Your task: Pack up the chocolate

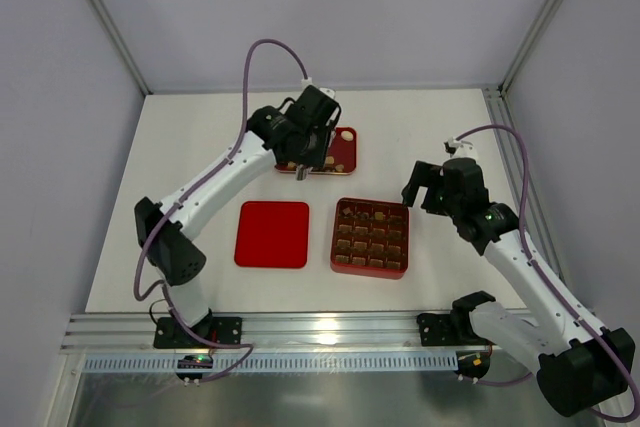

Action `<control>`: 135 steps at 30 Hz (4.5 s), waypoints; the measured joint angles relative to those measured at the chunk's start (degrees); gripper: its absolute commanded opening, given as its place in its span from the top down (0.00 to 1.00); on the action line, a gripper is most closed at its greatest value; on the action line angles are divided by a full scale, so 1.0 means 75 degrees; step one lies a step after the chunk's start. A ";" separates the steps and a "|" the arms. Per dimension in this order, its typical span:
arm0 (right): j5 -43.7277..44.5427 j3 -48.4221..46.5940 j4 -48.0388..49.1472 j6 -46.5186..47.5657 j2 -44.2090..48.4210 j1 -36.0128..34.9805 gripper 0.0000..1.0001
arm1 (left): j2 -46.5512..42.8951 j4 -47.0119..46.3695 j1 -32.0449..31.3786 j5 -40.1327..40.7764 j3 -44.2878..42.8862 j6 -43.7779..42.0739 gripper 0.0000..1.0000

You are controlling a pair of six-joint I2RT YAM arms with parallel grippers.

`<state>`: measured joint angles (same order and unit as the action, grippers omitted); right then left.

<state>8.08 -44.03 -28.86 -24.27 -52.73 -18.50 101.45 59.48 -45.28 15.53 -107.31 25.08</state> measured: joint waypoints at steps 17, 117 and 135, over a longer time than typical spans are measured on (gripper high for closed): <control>-0.0478 0.0245 0.0152 0.0052 -0.0085 0.0000 0.00 | 0.1504 0.0192 0.0816 0.0131 -0.0507 -0.0519 0.59; -0.0720 0.0618 0.0306 0.0050 -0.0073 0.0006 0.00 | 0.1137 0.0286 0.1078 -0.0213 0.0577 -0.0667 0.69; -0.0653 0.0629 0.0303 0.0050 -0.0073 0.0015 0.00 | 0.1396 0.0574 0.1105 -0.0210 -0.0551 -0.0866 0.74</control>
<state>3.18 -39.31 -26.59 -23.90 -53.28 -18.39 111.92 63.79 -36.99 13.96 -111.44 18.59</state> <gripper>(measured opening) 0.996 0.286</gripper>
